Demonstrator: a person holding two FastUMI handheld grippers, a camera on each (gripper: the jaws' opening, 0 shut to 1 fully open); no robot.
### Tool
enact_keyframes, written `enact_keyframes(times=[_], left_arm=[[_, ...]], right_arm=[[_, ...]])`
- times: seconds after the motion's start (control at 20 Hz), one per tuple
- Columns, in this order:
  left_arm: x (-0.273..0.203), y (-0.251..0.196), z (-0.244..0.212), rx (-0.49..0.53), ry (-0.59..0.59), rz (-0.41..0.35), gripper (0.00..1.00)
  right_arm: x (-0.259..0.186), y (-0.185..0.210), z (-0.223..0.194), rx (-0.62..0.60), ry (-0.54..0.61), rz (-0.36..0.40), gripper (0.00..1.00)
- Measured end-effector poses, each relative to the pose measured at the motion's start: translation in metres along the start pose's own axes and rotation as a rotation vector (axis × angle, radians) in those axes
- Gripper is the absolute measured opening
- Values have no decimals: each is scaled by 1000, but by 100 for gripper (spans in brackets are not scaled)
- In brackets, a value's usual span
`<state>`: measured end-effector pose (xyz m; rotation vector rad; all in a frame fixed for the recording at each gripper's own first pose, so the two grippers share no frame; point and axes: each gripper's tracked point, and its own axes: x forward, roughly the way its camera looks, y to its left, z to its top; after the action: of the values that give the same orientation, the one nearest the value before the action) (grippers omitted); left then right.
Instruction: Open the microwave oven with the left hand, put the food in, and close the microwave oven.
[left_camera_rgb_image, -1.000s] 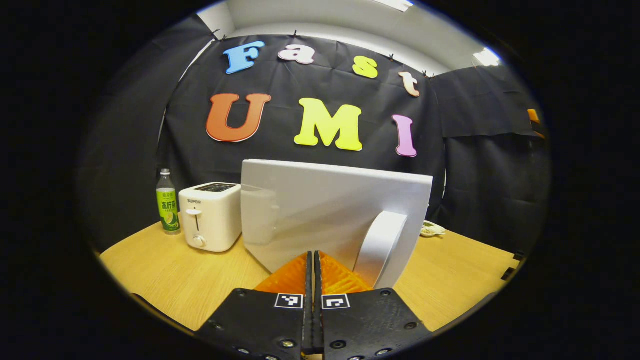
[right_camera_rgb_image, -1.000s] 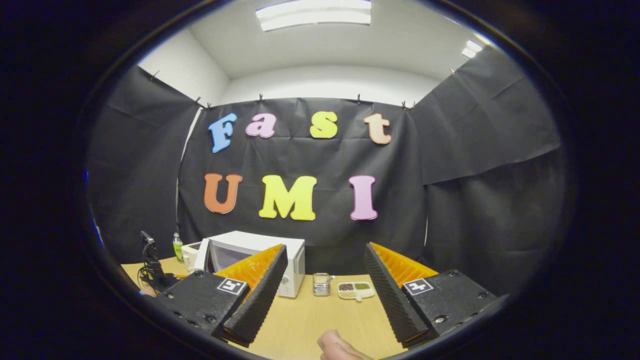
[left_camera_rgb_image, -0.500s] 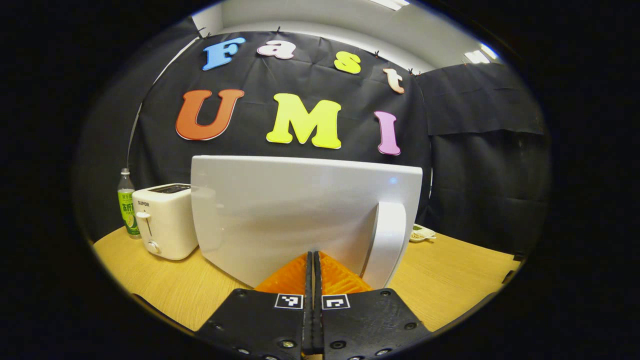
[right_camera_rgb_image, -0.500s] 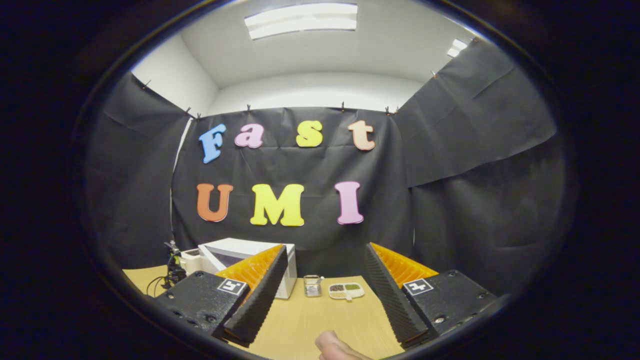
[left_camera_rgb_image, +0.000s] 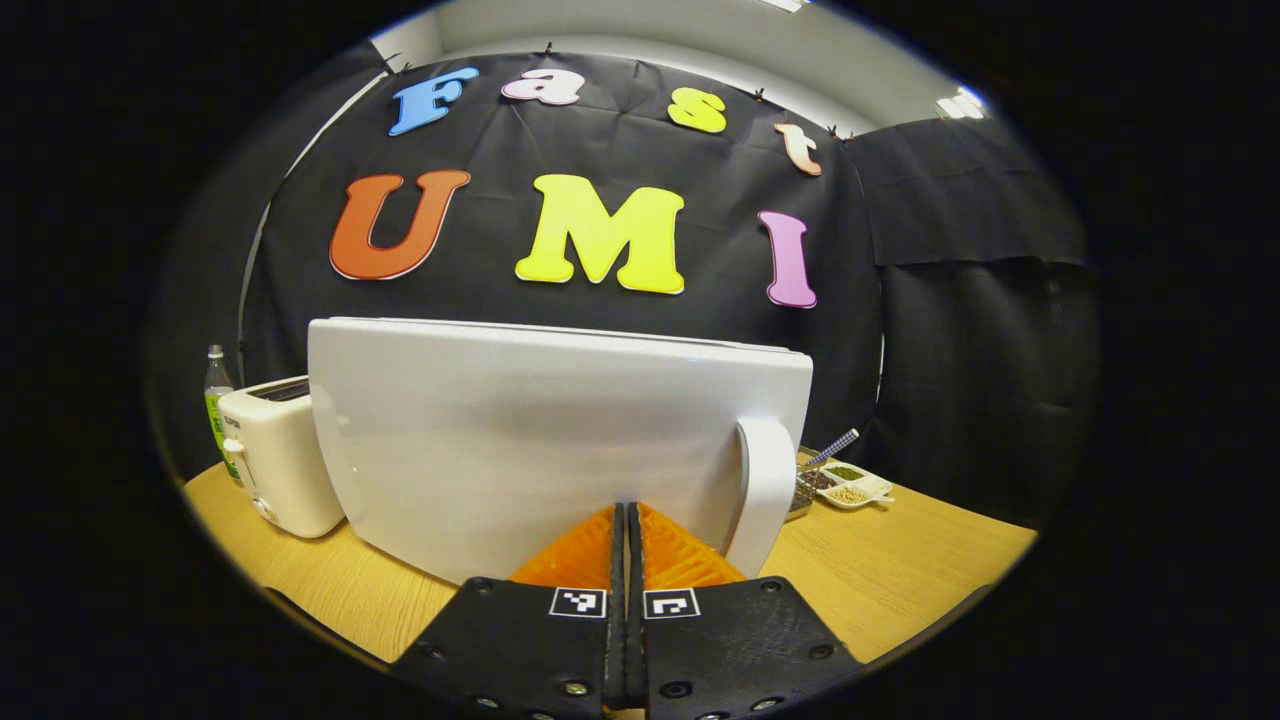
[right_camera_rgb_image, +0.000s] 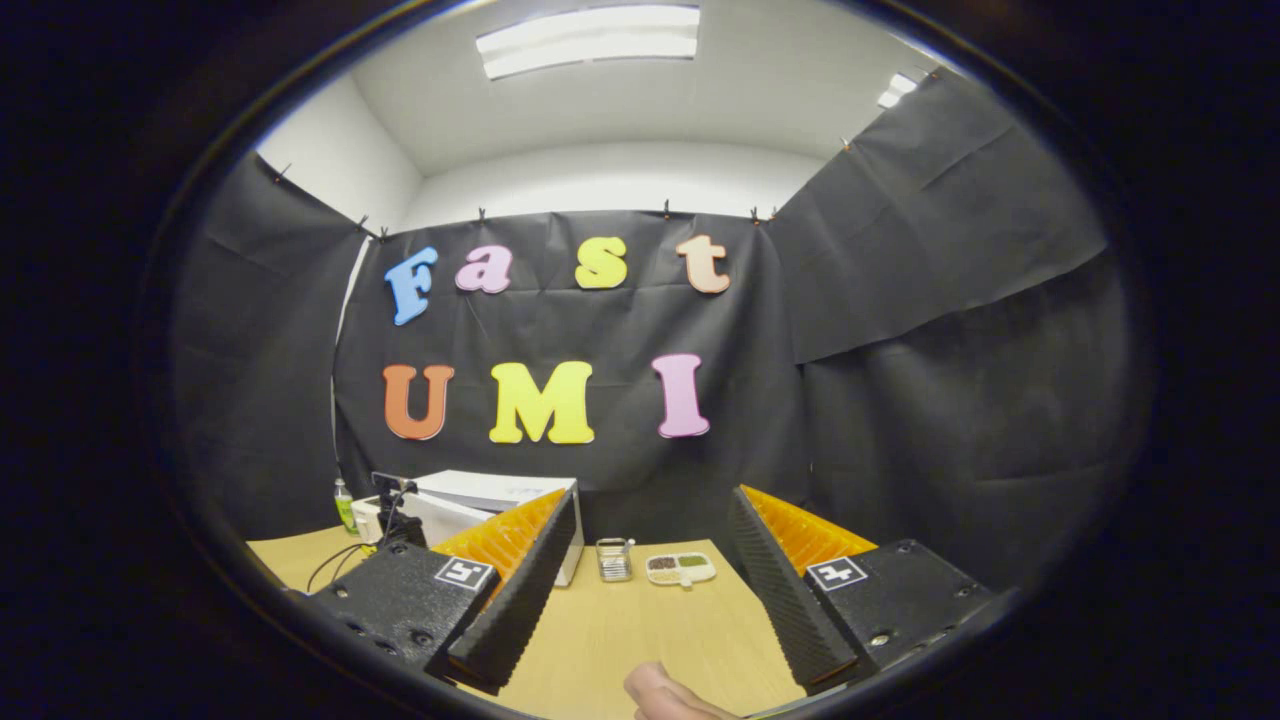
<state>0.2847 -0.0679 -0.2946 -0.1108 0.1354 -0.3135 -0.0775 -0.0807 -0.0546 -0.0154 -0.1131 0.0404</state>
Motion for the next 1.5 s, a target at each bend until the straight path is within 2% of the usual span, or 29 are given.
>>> enact_keyframes(times=[0.3, 0.5, 0.65, 0.8, 0.85, 0.95, 1.15, 1.3, 1.4, 1.5], left_arm=[[27, -17, -1, 32, 44, -1, 0], [49, -18, -1, 3, 72, 24, 0], [65, -11, -6, 25, 99, 82, 0], [70, -11, -3, 53, 56, 111, 0], [74, -9, -12, 58, 92, 118, 0], [76, -9, -9, 53, 57, 128, 1], [76, -12, -10, 52, 64, 121, 1], [75, -12, -11, 49, 80, 93, 1], [68, -3, -10, 77, 95, 126, 0], [54, -12, -10, 79, 123, 104, 0]], right_arm=[[-9, -5, -3, 10, -2, 2, 99], [-7, -9, -21, 18, 36, 8, 99], [-5, -15, -33, 18, 67, 2, 99], [-4, -25, -36, 18, 69, -31, 99], [-6, -24, -37, 23, 69, -31, 99], [-8, -24, -41, 28, 77, -25, 99], [-10, -27, -44, 28, 85, -35, 99], [-9, -24, -48, 47, 89, -32, 99], [-6, -24, -53, 51, 98, -39, 99], [-4, -24, -59, 53, 113, -47, 99]])
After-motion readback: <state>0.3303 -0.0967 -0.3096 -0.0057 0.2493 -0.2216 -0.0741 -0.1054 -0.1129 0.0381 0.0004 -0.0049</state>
